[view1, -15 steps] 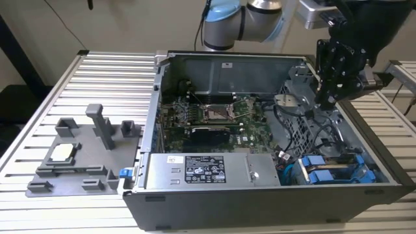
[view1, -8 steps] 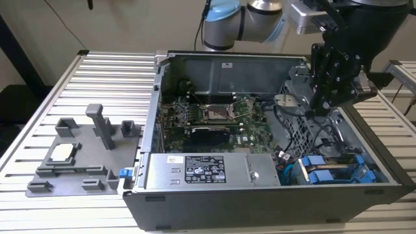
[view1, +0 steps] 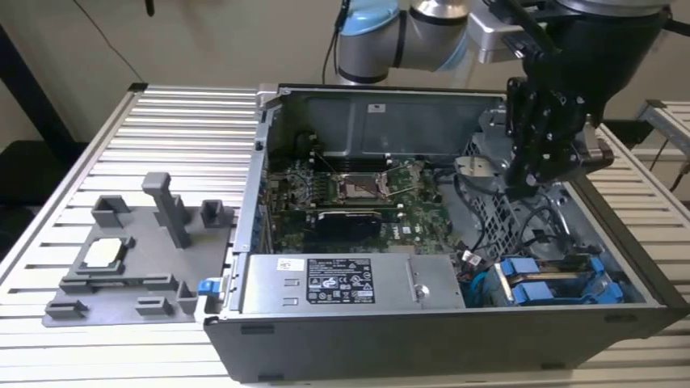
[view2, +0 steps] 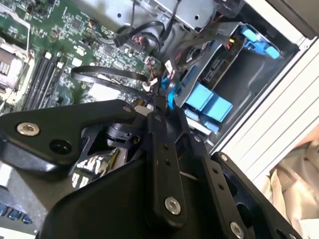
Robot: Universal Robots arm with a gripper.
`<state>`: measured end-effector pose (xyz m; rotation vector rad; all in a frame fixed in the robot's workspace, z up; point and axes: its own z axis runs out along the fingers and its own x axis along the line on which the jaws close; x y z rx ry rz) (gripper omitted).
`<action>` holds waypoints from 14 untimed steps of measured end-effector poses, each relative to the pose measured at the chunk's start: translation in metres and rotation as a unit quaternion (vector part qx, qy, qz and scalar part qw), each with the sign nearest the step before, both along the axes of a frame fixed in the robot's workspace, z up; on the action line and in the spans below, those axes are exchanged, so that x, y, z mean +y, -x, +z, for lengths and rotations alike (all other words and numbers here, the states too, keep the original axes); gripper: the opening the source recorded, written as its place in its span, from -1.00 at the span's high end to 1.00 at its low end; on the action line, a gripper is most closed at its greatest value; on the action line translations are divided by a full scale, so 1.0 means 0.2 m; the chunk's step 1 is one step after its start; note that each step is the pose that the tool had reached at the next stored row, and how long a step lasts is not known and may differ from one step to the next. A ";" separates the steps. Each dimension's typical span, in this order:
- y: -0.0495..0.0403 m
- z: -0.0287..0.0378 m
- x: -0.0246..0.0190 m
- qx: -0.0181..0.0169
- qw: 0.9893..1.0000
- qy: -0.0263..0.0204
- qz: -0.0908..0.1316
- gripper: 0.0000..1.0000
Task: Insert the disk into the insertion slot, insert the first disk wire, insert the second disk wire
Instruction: 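Insert the first disk wire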
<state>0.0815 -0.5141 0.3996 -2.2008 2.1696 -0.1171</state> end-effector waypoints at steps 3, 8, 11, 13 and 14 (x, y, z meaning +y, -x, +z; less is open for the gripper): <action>0.024 -0.008 0.009 -0.002 1.000 0.003 0.000 0.47; 0.033 0.003 0.020 -0.003 1.000 0.003 0.000 0.47; 0.037 0.026 0.021 -0.003 1.000 0.003 0.000 0.47; 0.043 0.026 0.030 -0.004 1.000 0.003 0.000 0.47; 0.049 0.026 0.045 -0.004 1.000 0.005 0.001 0.47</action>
